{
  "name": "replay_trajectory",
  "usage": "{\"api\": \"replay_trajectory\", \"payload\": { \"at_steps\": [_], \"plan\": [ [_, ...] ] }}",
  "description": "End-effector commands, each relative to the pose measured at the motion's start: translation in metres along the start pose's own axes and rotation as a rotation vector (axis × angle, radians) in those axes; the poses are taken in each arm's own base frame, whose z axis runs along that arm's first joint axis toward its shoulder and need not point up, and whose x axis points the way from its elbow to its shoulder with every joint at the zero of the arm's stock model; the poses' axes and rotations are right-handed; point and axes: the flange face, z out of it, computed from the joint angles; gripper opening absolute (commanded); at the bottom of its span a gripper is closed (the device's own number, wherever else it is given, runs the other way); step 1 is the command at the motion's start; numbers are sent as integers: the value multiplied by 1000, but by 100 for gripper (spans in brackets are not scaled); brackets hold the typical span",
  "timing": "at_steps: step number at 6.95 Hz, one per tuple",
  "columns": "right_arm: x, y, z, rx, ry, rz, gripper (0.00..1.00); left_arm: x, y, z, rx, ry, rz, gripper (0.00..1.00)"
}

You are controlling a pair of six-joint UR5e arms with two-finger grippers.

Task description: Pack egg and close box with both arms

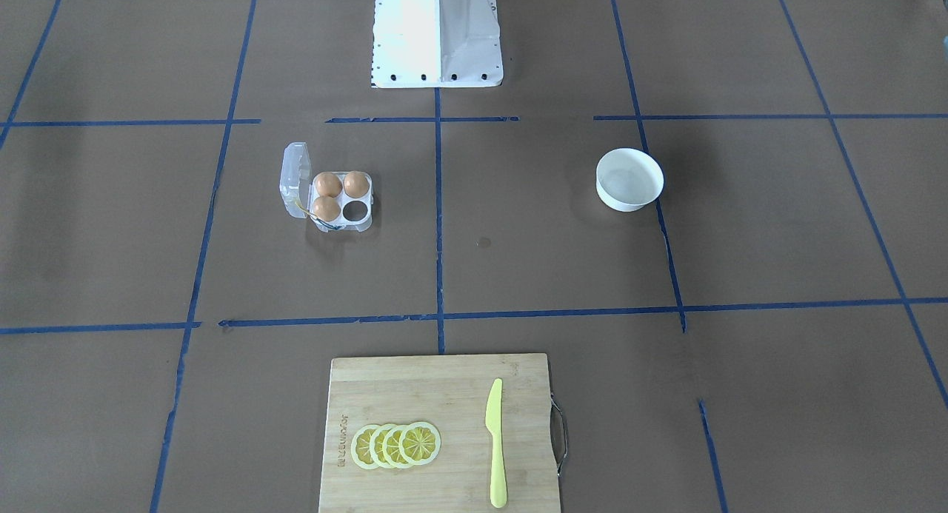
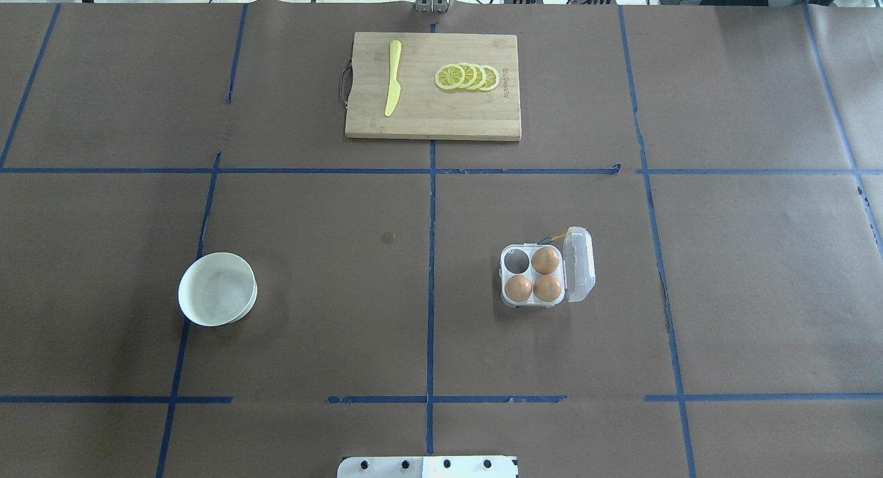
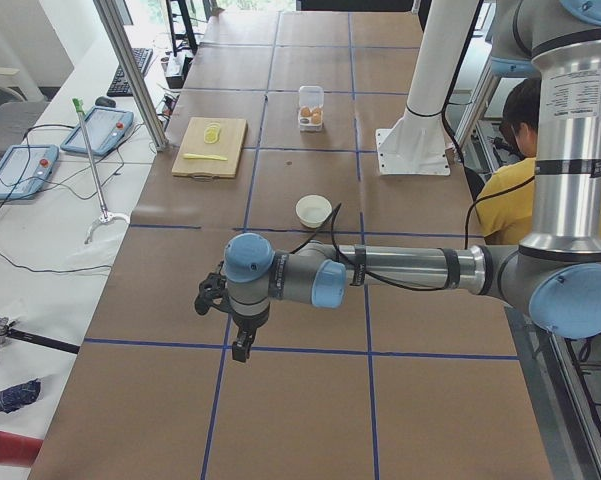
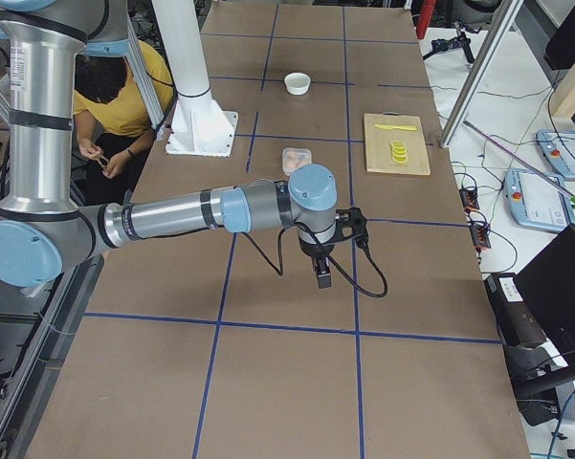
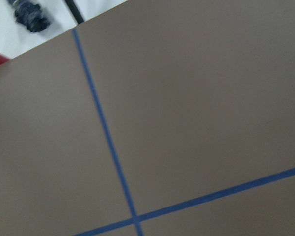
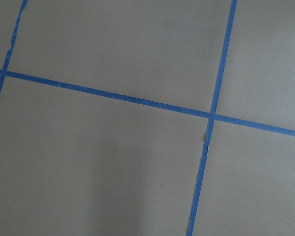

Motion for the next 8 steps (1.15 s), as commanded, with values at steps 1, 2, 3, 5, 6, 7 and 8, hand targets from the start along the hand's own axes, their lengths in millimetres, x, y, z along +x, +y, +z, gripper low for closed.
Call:
{"api": "replay_trajectory", "payload": {
  "at_steps": [1,2,3,5,6,7,8],
  "plan": [
    [-21,-9,0,2,-18,24,77,-5,10,-8,-65,25,-80,100],
    [-49,-15,6,-11,-35,32,57,4,12,-20,-42,20,-50,100],
    [-88,-18,18,-43,-53,70,58,7,6,-23,-34,19,-38,100],
    [-172,-18,53,-5,-131,195,26,13,-2,-28,-22,17,-24,100],
    [-220,-12,74,18,-193,220,2,13,-4,-29,-20,16,-22,100],
    [-258,-5,98,26,-207,201,0,15,-8,-31,-17,16,-17,100],
    [-288,4,120,-2,-206,209,0,15,-9,-32,-13,15,-15,100]
  ]
}}
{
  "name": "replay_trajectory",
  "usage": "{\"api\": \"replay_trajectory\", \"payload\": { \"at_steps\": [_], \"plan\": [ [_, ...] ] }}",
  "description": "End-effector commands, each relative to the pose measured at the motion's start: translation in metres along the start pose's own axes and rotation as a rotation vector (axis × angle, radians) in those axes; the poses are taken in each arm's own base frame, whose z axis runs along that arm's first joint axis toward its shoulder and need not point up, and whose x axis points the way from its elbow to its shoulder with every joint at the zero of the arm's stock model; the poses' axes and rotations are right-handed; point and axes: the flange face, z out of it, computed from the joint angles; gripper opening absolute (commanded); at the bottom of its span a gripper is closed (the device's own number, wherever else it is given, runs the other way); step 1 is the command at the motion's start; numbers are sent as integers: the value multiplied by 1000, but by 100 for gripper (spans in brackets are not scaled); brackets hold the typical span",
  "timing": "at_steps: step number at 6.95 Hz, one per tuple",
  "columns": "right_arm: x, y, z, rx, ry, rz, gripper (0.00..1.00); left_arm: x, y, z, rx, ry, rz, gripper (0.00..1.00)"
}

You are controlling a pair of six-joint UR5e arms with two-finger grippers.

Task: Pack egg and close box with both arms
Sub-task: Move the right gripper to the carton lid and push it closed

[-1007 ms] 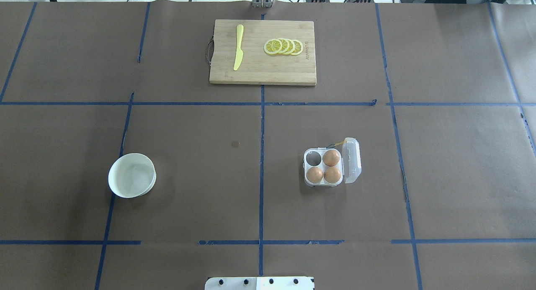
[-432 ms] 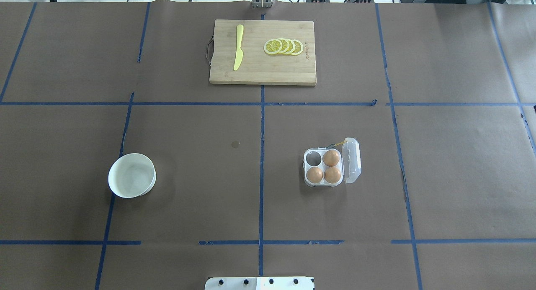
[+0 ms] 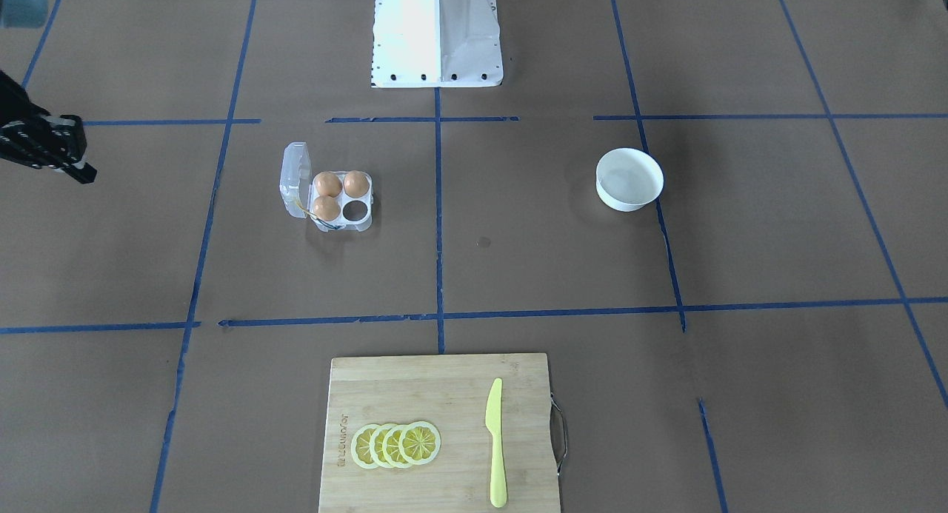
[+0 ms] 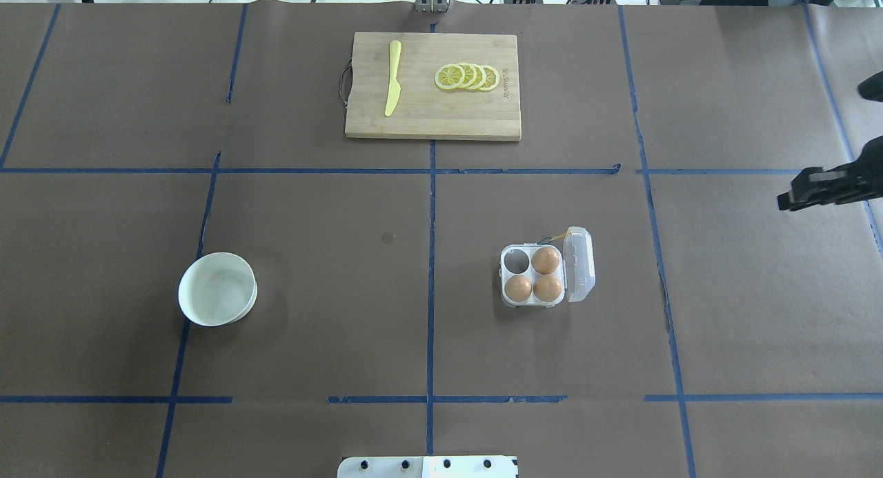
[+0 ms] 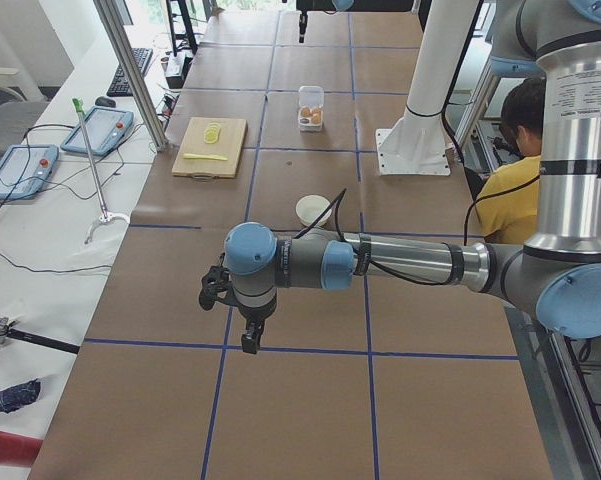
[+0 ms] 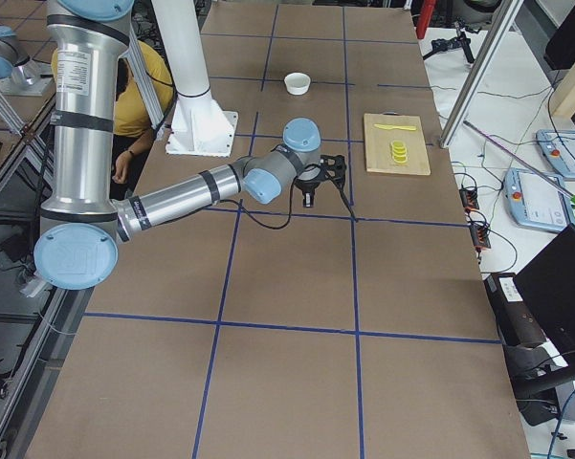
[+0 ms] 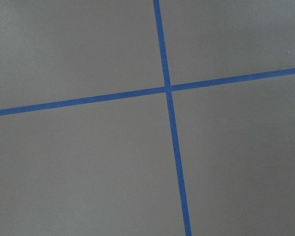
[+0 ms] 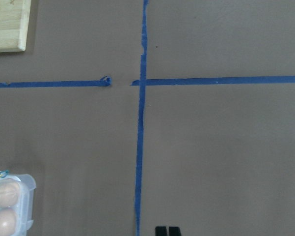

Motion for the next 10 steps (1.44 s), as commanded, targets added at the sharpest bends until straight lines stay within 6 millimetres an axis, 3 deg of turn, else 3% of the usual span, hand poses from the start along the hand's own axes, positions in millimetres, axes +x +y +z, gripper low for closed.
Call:
{"api": "replay_trajectory", "payload": {
  "at_steps": [1,2,3,4,5,6,8,9,10],
  "plan": [
    [-59,25,49,-13,-28,46,0,3,-4,-3,6,-1,7,100],
    [-121,29,73,19,-67,72,0,3,-4,-4,8,-1,7,100],
    [-164,46,100,61,-74,77,0,4,-5,-4,10,0,10,100],
    [-209,49,108,69,-122,80,0,5,-9,-7,15,-2,14,100],
    [-242,47,120,87,-145,90,0,6,-9,-6,14,-1,15,100],
    [-245,43,129,100,-135,89,0,6,-9,-6,14,-1,15,100],
    [-231,37,124,97,-119,102,0,6,-9,-6,14,-2,15,100],
    [-199,18,117,85,-33,152,0,5,-10,-7,15,-2,14,100],
    [-185,6,111,75,42,120,0,5,-9,-5,11,-2,13,100]
  ]
}}
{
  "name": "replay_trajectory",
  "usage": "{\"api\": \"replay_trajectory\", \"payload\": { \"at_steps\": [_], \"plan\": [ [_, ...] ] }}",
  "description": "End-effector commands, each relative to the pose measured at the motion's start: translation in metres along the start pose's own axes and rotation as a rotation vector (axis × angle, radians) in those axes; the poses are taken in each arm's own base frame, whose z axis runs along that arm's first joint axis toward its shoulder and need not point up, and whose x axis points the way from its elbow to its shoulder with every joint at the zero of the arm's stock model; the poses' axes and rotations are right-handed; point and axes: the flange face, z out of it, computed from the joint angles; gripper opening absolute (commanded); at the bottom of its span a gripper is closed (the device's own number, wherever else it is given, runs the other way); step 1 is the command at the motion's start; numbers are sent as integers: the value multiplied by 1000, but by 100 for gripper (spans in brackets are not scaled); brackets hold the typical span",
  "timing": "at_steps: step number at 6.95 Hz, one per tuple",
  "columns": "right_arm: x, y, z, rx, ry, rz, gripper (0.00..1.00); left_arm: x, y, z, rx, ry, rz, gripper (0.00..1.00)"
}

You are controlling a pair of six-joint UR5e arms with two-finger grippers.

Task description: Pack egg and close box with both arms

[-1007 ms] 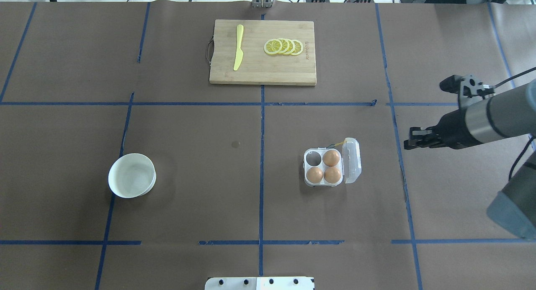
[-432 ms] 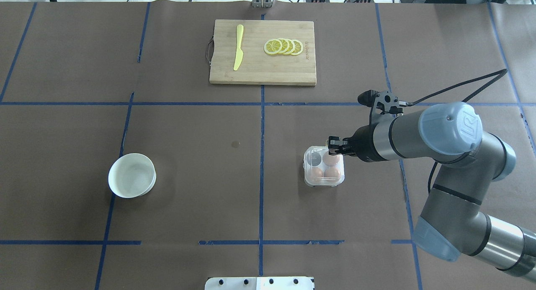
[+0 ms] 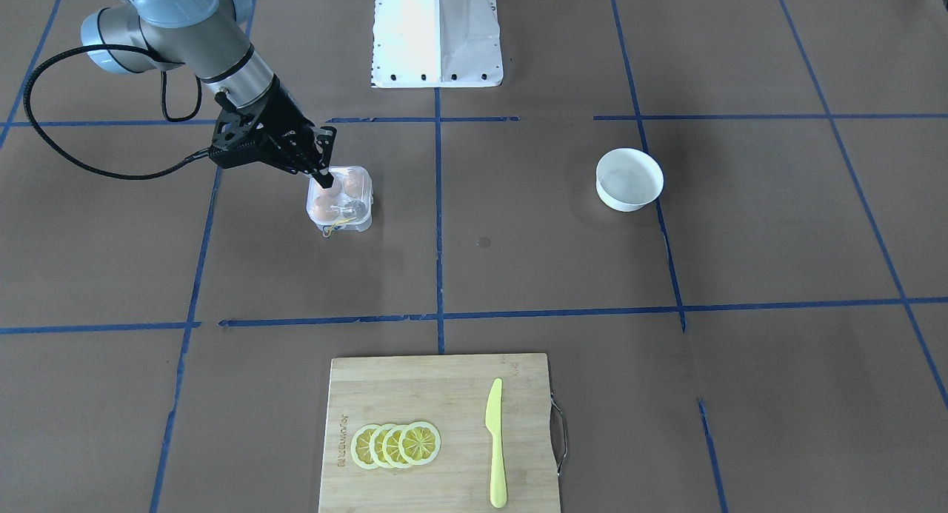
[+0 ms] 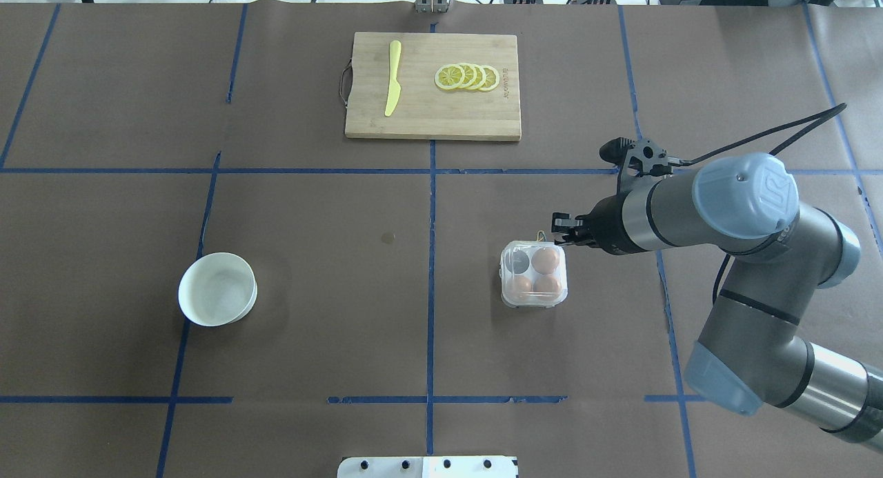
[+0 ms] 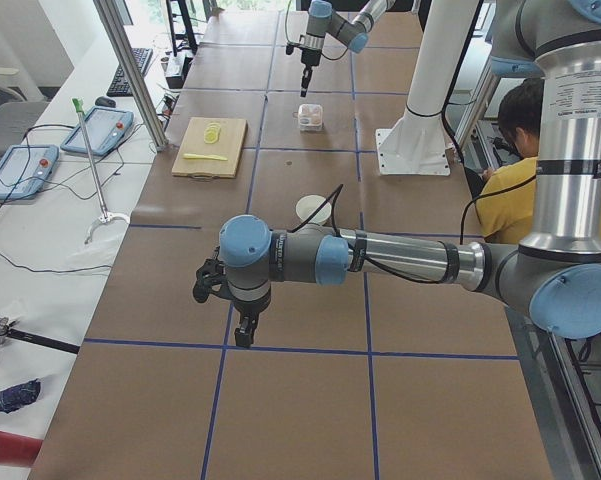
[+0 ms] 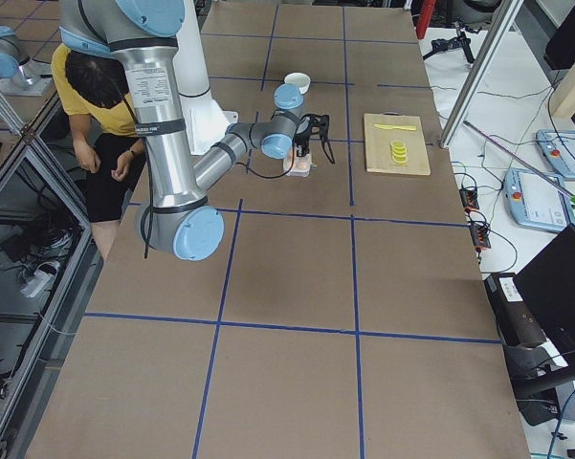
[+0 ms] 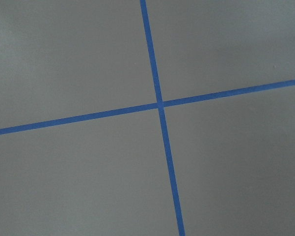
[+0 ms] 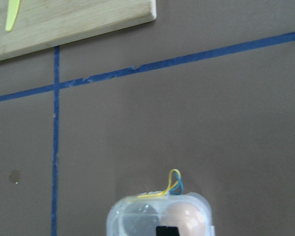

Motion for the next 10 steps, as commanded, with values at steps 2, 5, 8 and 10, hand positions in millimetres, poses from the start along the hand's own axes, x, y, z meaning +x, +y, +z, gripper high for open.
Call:
{"api": "replay_trajectory", "payload": {
  "at_steps": [2,5,8,10],
  "plan": [
    [91,-53,-21,-22,213,-155,99,-1,1,0,-1,-2,-2,100],
    [284,-107,-131,-82,267,-312,100,-4,3,4,-10,1,-11,100],
    [396,-127,-226,-156,332,-361,100,-5,9,6,-12,5,-14,100],
    [457,-91,-244,-196,348,-289,100,-6,9,9,-16,6,-7,100]
  ]
}}
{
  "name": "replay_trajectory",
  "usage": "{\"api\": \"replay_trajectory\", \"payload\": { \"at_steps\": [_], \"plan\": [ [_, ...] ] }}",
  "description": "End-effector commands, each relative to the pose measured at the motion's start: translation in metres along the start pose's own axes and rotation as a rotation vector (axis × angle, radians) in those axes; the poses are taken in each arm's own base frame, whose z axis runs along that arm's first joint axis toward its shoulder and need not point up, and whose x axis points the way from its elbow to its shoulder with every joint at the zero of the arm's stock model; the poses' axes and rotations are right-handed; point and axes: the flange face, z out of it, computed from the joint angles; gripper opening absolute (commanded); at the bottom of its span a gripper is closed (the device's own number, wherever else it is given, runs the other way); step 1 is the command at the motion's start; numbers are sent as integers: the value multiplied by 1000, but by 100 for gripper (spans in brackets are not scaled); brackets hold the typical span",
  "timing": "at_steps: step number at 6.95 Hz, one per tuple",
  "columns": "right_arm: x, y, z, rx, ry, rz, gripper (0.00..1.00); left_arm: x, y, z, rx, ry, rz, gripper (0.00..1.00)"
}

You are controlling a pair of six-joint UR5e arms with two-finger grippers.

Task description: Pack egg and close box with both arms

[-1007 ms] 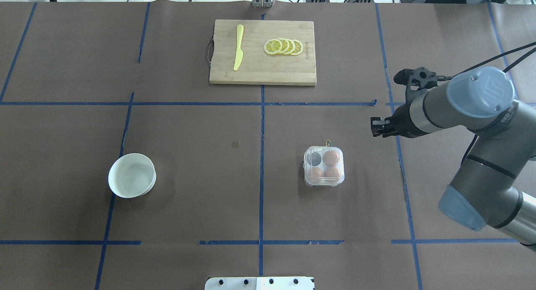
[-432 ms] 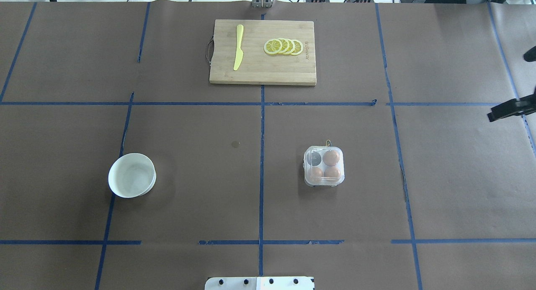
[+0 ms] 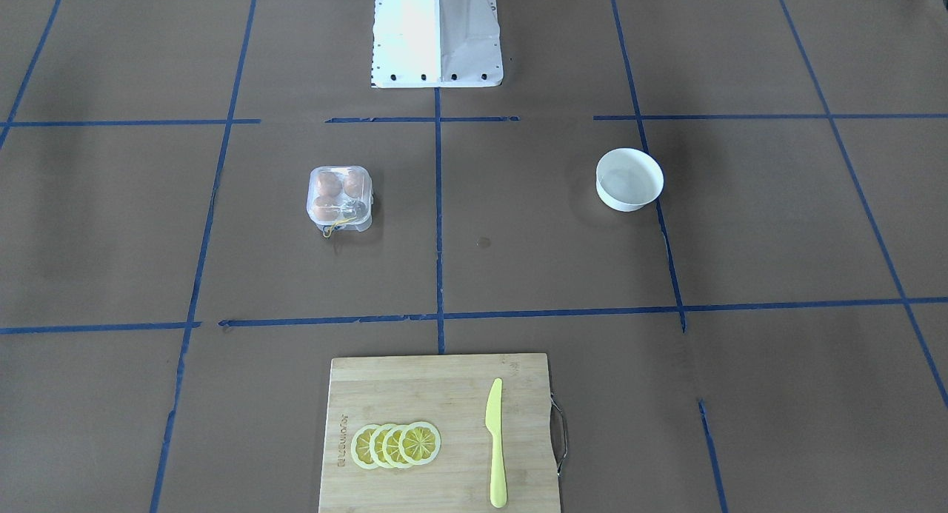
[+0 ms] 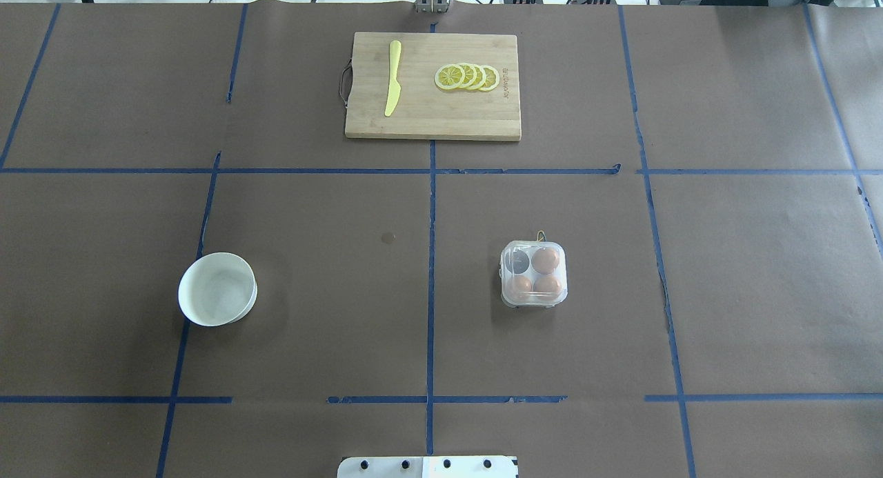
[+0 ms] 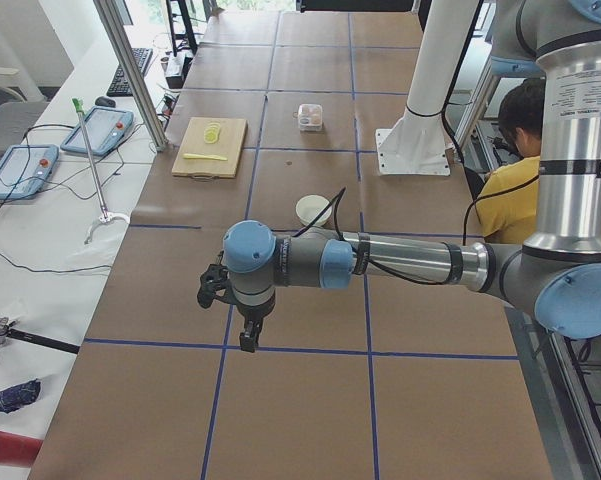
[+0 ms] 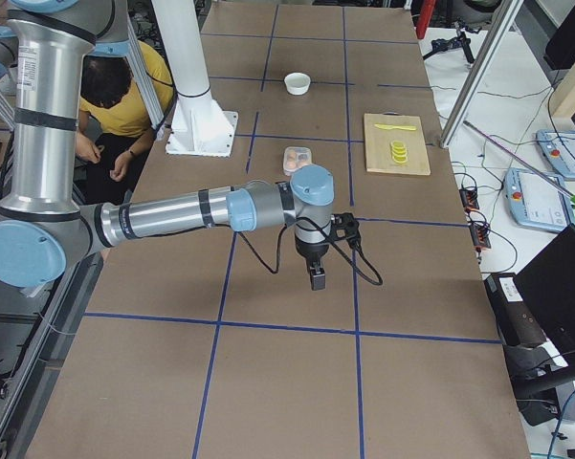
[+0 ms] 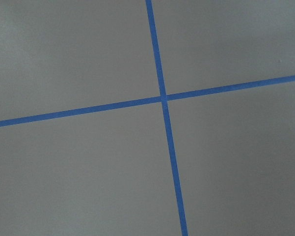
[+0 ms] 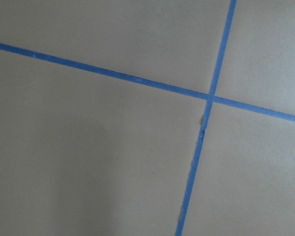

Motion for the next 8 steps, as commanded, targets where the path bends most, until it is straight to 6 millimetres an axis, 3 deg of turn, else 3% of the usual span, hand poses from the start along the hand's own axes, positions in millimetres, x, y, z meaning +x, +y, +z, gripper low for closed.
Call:
{"api": "replay_trajectory", "payload": {
  "at_steps": [1,2,4,8],
  "plan": [
    [46,57,5,-36,9,93,100,0,1,1,-4,2,1,100],
    [64,63,5,-30,4,137,100,-3,4,5,-10,3,-5,100],
    [76,76,18,-58,2,179,100,-4,6,6,-15,4,-9,100],
    [74,68,14,-50,1,180,100,-6,13,10,-23,15,-19,100]
  ]
}}
